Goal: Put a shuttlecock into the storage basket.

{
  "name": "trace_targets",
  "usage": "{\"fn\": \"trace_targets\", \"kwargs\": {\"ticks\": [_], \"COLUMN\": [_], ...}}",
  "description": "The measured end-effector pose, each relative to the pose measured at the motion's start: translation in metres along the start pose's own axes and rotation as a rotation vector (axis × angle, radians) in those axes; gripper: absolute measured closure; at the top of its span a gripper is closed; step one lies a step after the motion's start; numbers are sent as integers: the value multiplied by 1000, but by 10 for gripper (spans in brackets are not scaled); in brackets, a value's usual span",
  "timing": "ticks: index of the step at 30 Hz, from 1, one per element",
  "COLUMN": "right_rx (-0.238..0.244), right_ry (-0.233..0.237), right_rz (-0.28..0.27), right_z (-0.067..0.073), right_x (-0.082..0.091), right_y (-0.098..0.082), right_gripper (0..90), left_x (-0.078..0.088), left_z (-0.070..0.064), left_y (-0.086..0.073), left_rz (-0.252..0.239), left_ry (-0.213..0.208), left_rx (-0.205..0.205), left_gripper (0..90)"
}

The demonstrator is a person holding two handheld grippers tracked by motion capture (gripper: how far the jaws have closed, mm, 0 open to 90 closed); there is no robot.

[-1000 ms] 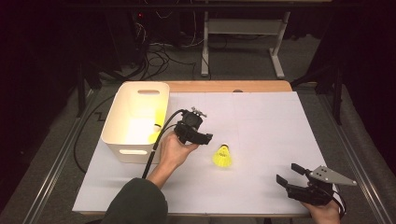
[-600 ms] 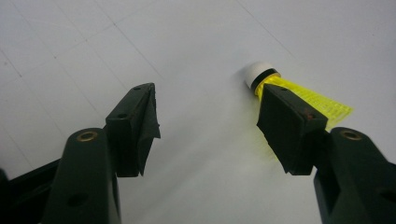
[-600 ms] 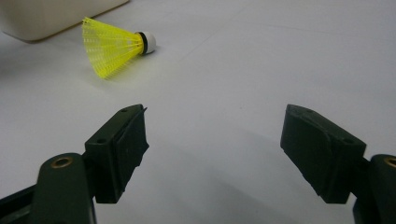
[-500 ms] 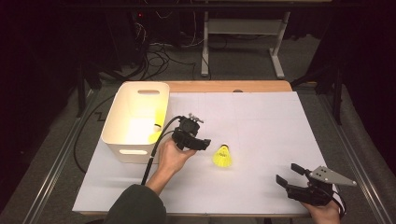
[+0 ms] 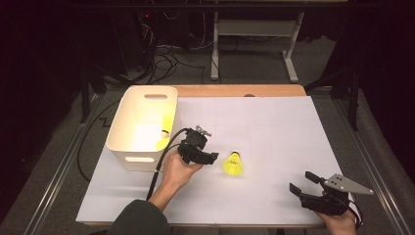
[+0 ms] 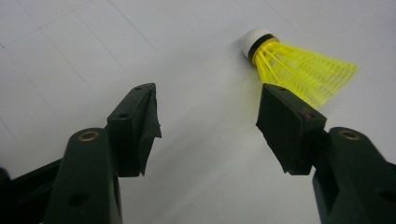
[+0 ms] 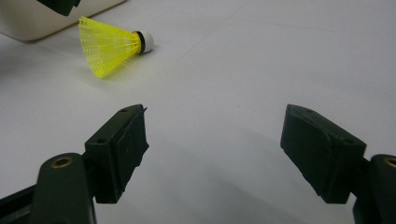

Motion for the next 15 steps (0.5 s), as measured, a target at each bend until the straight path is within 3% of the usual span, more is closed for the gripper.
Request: {"fn": "trace_targets", "kwargs": {"ticks": [15], "right_rx": [-1], "right_ry": [-2], "right_rz": [-2], "right_z": [0], "right_x": [1], "right_y": [0], "right_gripper": [230], "left_x": [-6], "left_z": [-4], "left_y": [-12], "left_rz": [5], "left_ry": [-29], "left_rx": [-19], "left_gripper": [403]}}
Point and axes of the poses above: each handheld gripper's, and its own axes: x roughly backward along the jaws, y roughly out of its top, z roughly to its left, the point moved 1 cm from there along -x, roughly forward along the jaws, and after that the axes turned 11 degrees about z, right-handed, at the moved point
